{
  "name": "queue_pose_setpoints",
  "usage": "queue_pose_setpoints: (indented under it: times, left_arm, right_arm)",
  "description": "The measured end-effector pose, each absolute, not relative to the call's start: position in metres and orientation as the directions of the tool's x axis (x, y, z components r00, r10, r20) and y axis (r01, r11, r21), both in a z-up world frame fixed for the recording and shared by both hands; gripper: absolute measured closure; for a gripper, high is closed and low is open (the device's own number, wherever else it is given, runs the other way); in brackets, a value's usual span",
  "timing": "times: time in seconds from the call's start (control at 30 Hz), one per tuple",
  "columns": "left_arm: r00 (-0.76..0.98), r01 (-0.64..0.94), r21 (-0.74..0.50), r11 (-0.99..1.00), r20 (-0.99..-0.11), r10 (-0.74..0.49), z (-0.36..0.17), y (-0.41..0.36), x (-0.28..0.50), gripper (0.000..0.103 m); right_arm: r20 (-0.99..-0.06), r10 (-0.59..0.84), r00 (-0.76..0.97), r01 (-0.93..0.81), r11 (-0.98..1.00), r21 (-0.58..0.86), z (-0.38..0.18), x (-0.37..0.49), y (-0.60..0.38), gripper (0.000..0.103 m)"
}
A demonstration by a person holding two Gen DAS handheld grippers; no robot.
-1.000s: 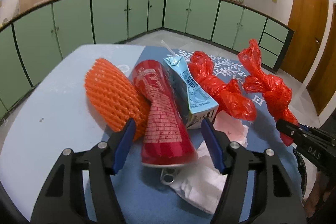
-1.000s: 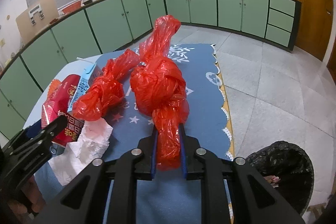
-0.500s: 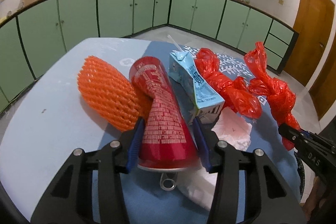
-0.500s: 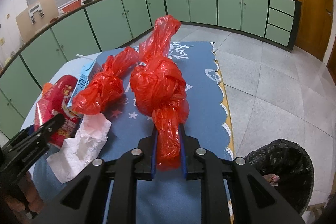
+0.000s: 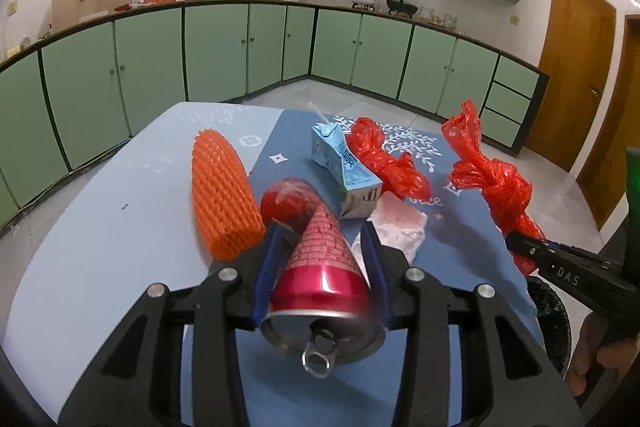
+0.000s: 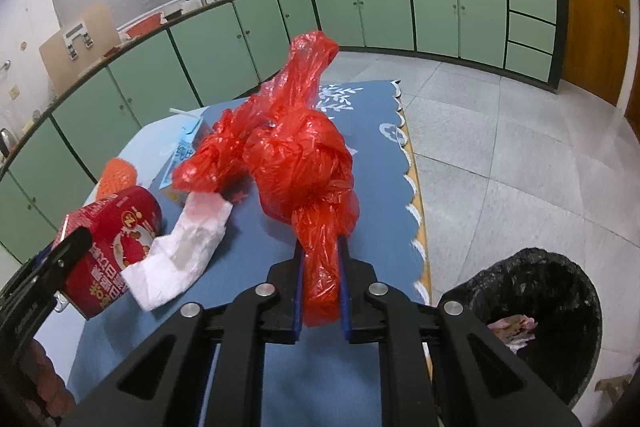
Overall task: Collect trash
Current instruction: 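Grasp the red can with the left gripper while the right holds the red bag, then carry the red bag and red can over the bin and open both grippers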
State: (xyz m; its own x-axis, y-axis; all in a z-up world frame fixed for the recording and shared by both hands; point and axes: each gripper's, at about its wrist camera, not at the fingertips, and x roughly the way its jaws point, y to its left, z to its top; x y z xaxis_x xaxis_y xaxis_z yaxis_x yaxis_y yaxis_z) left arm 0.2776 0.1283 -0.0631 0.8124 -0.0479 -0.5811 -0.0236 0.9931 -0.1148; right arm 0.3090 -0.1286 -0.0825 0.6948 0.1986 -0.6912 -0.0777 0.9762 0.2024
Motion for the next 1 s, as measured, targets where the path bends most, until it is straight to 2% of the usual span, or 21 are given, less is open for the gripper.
queue_pose_setpoints:
  times: [0.27,0.4,0.53,0.6,0.67,0.7,0.77,1.0]
  left_arm:
    - [0.744,-0.011,-0.093,0.996,-0.666,-0.054,-0.089,0.128,0.264,0.065]
    - [0.731,-0.022,-0.100,0.995,-0.680,-0.052,-0.093,0.130,0.268,0.045]
    - [0.735,-0.026,-0.073,0.997,-0.677,-0.031,-0.088,0.128,0.277,0.034]
    - [0.725,-0.035,-0.075,0.997,-0.689,-0.027,-0.093,0.130,0.283,0.033]
    - [0.703,-0.050,-0.096,0.994,-0.710,-0.033,-0.100,0.134,0.292,0.037]
    - [0.691,-0.055,-0.113,0.992,-0.722,-0.044,-0.104,0.137,0.296,0.051]
    - [0.668,-0.052,-0.154,0.987,-0.740,-0.081,-0.110,0.142,0.304,0.066]
    - [0.734,-0.042,-0.125,0.991,-0.677,-0.054,-0.096,0.139,0.293,0.070]
  right_arm:
    - [-0.703,0.211,0.679,-0.079,0.973,0.216,-0.088,0.287,-0.135,0.090]
    - [-0.709,0.208,0.674,-0.073,0.974,0.216,-0.092,0.285,-0.137,0.090]
    - [-0.708,0.201,0.677,-0.069,0.975,0.212,-0.090,0.285,-0.139,0.090]
    - [-0.708,0.200,0.678,-0.068,0.975,0.210,-0.090,0.285,-0.137,0.090]
    - [-0.709,0.199,0.677,-0.071,0.976,0.206,-0.091,0.286,-0.136,0.090]
    - [-0.710,0.198,0.675,-0.072,0.976,0.204,-0.092,0.286,-0.135,0.090]
    - [-0.712,0.197,0.674,-0.071,0.977,0.203,-0.093,0.286,-0.135,0.090]
    - [-0.708,0.191,0.680,-0.068,0.978,0.198,-0.089,0.285,-0.136,0.090]
